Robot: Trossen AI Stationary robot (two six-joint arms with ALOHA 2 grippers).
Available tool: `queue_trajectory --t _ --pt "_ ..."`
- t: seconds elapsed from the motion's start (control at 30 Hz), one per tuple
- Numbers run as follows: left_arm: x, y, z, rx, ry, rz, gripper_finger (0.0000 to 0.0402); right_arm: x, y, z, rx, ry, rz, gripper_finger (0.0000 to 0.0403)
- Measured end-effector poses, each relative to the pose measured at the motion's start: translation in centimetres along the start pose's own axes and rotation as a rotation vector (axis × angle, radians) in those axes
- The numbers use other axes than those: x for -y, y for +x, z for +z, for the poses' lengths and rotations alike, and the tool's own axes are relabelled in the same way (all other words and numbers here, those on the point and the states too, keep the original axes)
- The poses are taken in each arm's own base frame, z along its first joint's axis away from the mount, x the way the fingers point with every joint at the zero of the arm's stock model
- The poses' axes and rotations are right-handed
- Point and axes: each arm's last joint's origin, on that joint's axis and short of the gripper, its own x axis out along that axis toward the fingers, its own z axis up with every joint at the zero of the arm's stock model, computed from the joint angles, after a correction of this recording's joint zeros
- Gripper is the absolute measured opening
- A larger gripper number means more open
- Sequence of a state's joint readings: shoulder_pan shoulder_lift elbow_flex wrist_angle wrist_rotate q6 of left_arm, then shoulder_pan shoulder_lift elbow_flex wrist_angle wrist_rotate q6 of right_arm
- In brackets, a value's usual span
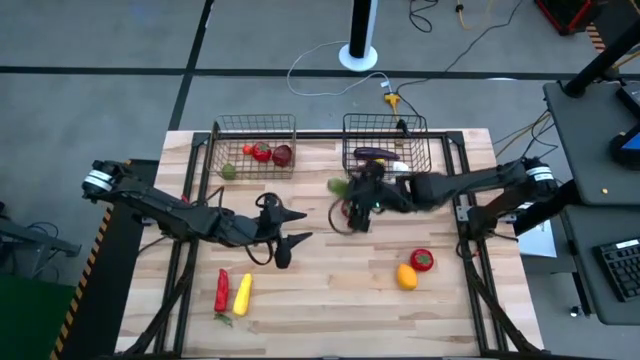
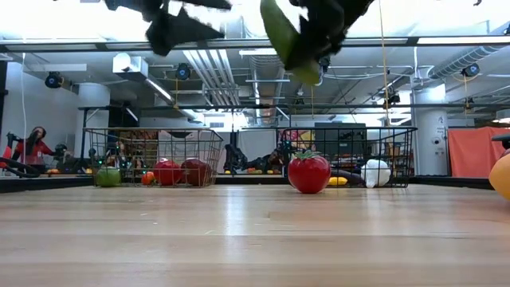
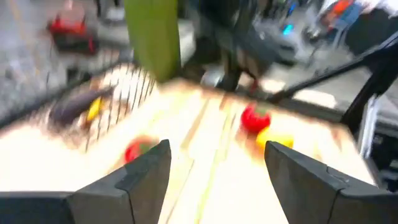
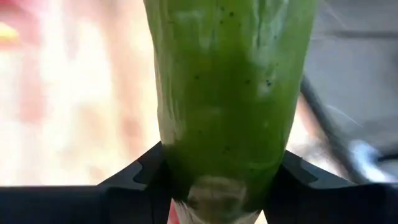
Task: Sort produce into baskets
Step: Put the cucumber into the right wire basket
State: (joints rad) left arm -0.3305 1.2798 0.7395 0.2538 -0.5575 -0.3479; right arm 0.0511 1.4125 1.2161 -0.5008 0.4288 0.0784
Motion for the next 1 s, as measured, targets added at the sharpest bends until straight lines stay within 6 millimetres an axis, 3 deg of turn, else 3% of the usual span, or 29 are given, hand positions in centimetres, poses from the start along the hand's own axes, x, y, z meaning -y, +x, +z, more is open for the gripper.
queue_trajectory --t 0.13,0.33,0.5,0.63,0.8,1.0 --pt "-0.7 -0.7 -0.8 -0.11 -0.075 0.049 0.0243 3.5 -0.5 0.4 -0.141 -0.019 -0.154 0.0172" --pt "-1.2 -1.1 -1.6 -0.194 -0.132 0.098 0.0243 8.8 0.4 0.2 -0.24 -0.042 -0.27 0.0172" --pt "-1.2 -1.1 -1.7 -0.197 -0.134 0.1 0.0243 13.7 1.7 -1.3 -0.341 -0.014 -0.355 0.0172" --pt "-1.2 -1.1 -1.7 -0.198 -0.134 0.1 0.0243 16.9 2.6 -2.9 -0.425 0.066 -0.318 0.0172" --pt "-1.2 -1.1 -1.7 -0.198 -0.137 0.1 0.0243 19.4 4.0 -5.4 -0.57 0.133 -0.232 0.0172" --pt "-1.2 -1.1 -1.7 -0.197 -0.141 0.101 0.0243 20.7 6.2 -7.6 -0.727 0.076 -0.181 0.0172"
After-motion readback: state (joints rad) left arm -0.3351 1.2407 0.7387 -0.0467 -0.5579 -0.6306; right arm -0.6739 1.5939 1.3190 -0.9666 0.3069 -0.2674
